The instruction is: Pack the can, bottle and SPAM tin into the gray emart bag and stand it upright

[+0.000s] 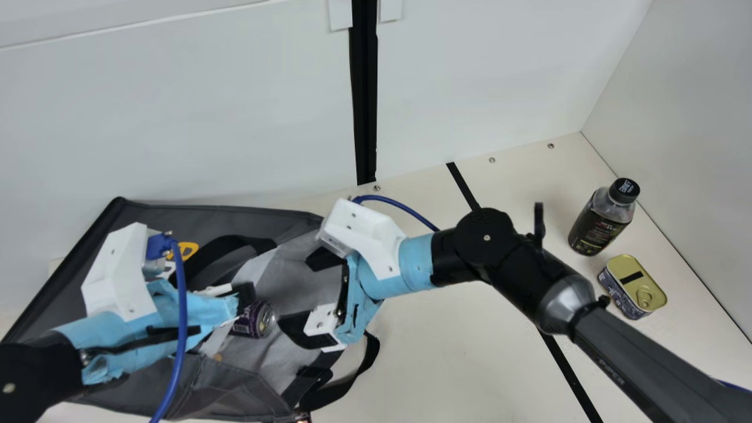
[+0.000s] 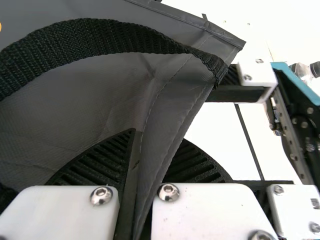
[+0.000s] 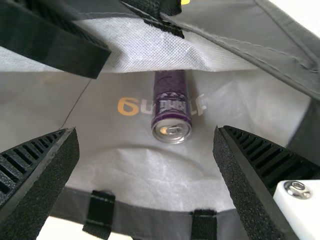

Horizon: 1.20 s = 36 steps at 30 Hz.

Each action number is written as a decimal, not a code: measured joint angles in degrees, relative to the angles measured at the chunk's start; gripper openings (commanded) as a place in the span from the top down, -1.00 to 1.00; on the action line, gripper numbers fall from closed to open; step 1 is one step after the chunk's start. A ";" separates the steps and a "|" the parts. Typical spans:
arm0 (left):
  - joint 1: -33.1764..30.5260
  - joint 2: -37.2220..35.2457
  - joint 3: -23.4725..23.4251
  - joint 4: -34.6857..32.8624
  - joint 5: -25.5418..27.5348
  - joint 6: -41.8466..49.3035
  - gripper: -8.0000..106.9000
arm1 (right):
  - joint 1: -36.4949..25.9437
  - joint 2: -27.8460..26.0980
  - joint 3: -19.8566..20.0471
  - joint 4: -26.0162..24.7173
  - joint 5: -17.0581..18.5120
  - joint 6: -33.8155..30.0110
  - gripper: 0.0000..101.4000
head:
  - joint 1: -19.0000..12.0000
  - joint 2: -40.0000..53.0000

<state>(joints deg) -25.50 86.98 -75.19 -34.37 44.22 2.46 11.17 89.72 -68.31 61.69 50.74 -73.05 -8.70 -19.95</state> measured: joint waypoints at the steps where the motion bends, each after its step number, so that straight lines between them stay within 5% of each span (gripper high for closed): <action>1: 0.00 0.00 0.00 0.00 0.00 0.00 1.00 | -0.37 -0.49 0.22 0.00 0.08 0.00 -0.87 | 0.00 0.00; 36: 0.00 0.00 0.00 0.00 0.00 0.00 1.00 | -18.47 -12.63 0.66 -3.59 11.26 0.64 -0.87 | 0.00 0.09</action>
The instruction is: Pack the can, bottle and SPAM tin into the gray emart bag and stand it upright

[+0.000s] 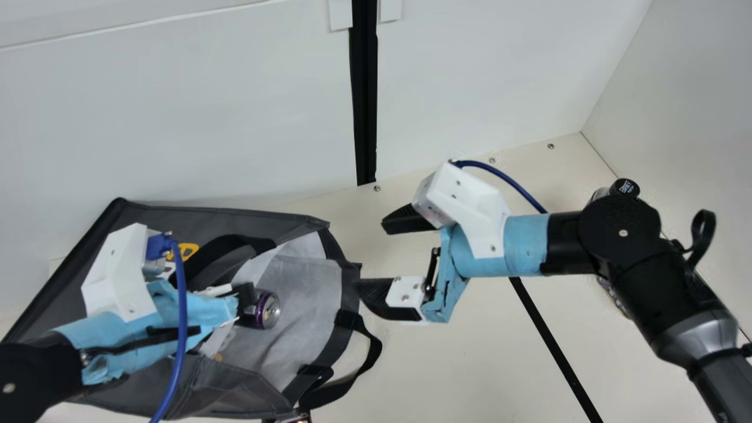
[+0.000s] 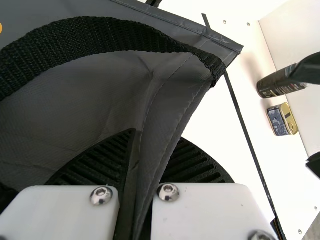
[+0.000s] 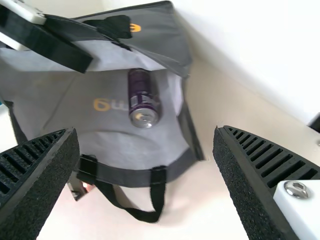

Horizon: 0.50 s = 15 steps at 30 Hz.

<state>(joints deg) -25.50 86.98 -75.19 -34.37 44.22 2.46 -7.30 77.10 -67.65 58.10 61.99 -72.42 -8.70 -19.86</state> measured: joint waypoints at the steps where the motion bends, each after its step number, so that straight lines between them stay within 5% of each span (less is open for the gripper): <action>1: 0.00 0.00 0.00 0.00 0.00 0.00 1.00 | -0.68 -0.17 -0.08 -0.08 0.35 0.00 -0.87 | 0.00 0.00; 15: 0.00 0.00 0.00 0.00 0.00 0.00 1.00 | -9.74 -3.10 -1.70 -2.65 2.00 1.72 -0.87 | 0.00 -0.09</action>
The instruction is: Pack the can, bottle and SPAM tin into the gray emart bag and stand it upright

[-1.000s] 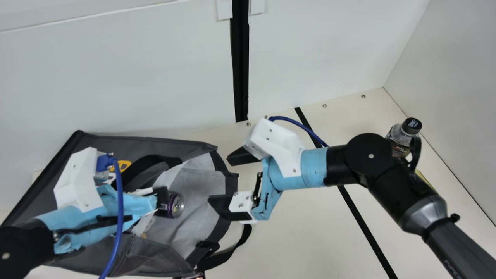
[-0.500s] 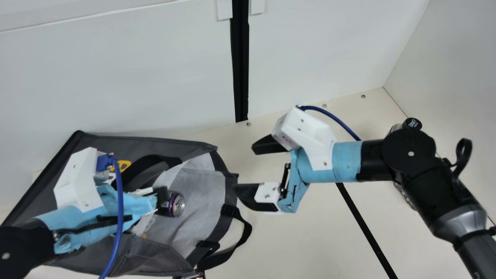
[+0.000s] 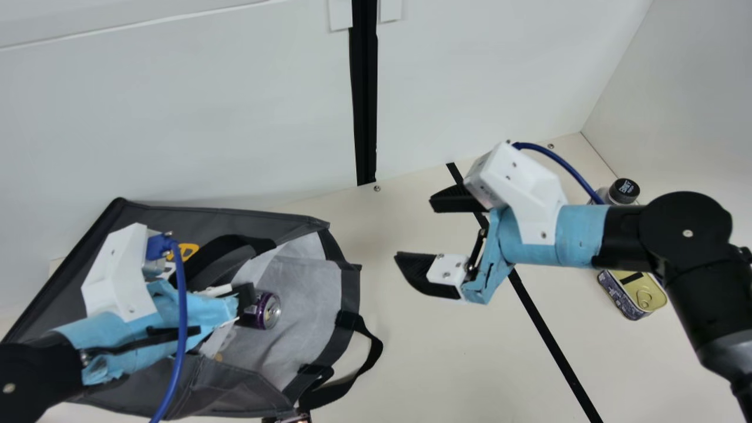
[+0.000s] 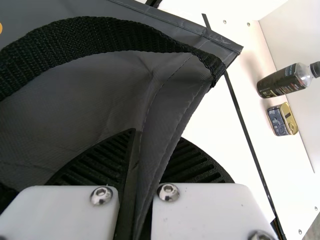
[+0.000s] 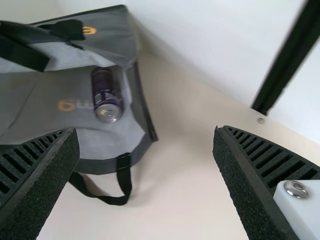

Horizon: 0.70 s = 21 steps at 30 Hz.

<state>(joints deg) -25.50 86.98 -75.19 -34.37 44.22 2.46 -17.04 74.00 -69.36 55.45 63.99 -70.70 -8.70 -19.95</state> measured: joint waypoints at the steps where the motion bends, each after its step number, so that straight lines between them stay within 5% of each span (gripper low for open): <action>1: 0.00 0.00 0.00 0.00 0.00 0.00 1.00 | -0.41 -0.23 -0.13 -0.29 -0.16 0.45 -0.87 | 0.00 0.00; 11: 0.00 0.00 0.00 0.00 0.00 0.00 1.00 | -2.48 -2.83 -1.74 -7.76 -5.89 7.96 -0.87 | 0.00 0.00; 21: 0.00 0.00 0.00 0.00 0.00 0.00 1.00 | -1.44 -5.42 -3.48 -23.10 -13.62 22.80 -0.87 | 0.00 0.00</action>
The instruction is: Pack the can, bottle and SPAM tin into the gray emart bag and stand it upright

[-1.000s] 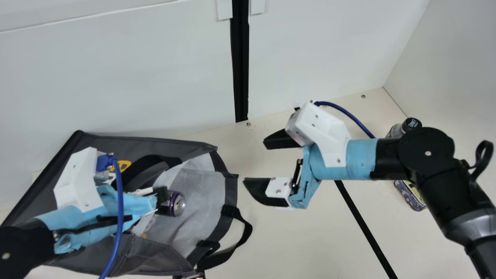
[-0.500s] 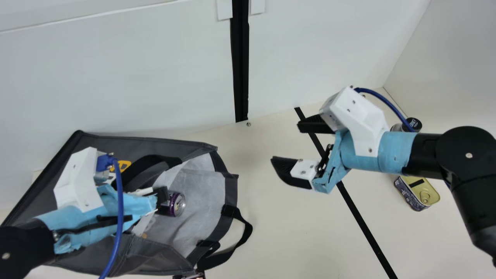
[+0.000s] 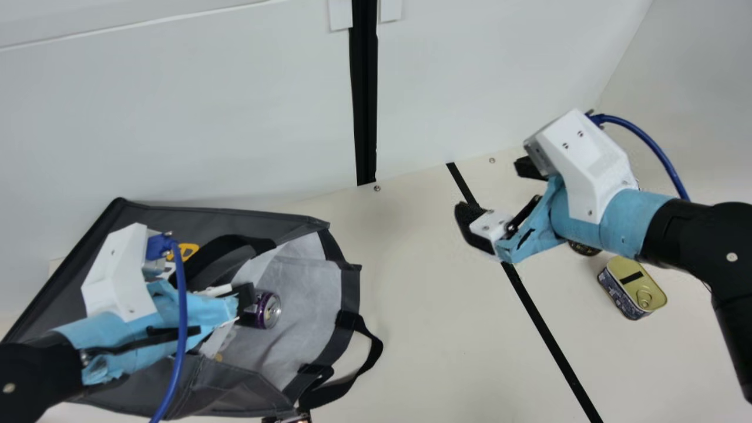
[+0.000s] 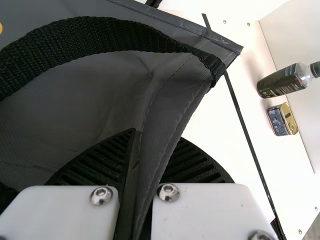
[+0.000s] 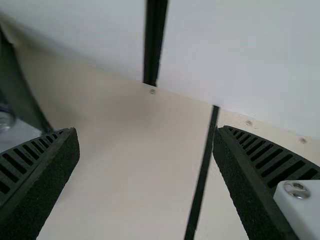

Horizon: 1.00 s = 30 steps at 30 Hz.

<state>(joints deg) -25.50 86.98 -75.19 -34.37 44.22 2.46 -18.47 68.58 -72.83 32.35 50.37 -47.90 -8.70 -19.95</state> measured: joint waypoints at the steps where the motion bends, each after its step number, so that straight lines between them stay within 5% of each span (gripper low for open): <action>1: 0.00 0.00 0.00 0.00 0.00 0.00 1.00 | 0.08 -0.21 -0.32 -1.75 -0.40 1.91 -0.87 | 0.00 0.00; 15: 0.00 0.00 0.00 0.00 0.00 0.00 1.00 | 2.83 -2.55 -4.60 -26.80 1.20 26.36 -0.87 | 0.00 0.00; 30: 0.00 0.00 0.00 0.00 0.00 0.00 1.00 | 10.41 -4.04 -9.77 -49.43 11.42 47.01 -0.87 | 0.00 0.00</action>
<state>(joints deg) -25.50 86.98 -75.19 -34.37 44.22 2.46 -8.06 64.55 -82.61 -17.07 61.79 -0.89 -8.70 -19.95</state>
